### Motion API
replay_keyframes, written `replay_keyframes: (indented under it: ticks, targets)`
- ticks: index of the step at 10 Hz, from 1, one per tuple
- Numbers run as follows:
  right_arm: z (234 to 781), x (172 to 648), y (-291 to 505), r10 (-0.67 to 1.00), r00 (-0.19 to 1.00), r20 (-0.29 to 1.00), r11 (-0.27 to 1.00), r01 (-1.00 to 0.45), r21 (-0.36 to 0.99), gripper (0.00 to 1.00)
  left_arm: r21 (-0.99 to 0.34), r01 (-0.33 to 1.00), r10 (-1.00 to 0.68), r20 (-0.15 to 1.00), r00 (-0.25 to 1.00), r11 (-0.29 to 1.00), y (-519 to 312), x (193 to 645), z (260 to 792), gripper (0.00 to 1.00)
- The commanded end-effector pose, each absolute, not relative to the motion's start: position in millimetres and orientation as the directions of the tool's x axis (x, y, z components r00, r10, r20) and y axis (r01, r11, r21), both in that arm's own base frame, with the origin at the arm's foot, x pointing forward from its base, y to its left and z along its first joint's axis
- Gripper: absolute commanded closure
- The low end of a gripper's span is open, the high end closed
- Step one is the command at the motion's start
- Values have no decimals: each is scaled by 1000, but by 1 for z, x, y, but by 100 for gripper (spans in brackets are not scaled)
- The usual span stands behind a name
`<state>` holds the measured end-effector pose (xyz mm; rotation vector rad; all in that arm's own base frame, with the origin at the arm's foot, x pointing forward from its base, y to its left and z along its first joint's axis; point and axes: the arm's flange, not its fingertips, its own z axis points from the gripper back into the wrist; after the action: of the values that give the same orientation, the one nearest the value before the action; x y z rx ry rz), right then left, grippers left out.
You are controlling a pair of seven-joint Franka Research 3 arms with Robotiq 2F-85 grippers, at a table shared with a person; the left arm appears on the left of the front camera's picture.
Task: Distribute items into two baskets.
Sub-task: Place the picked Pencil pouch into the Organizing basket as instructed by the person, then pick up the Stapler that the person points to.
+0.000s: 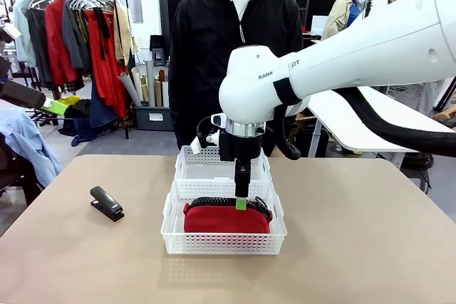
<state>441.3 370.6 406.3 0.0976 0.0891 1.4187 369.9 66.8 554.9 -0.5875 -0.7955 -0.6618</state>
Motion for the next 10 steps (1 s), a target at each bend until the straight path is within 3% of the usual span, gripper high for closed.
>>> replay_keyframes:
  ticks: [1,10]
  targets:
    - [412,430,364,993,118,-14,118,-981,152,0,-218,725,-306,800,516,653,67,370,555,0]
    - [406,441,371,989,149,-4,149,-981,121,0,-218,725,-306,800,516,653,67,370,555,0]
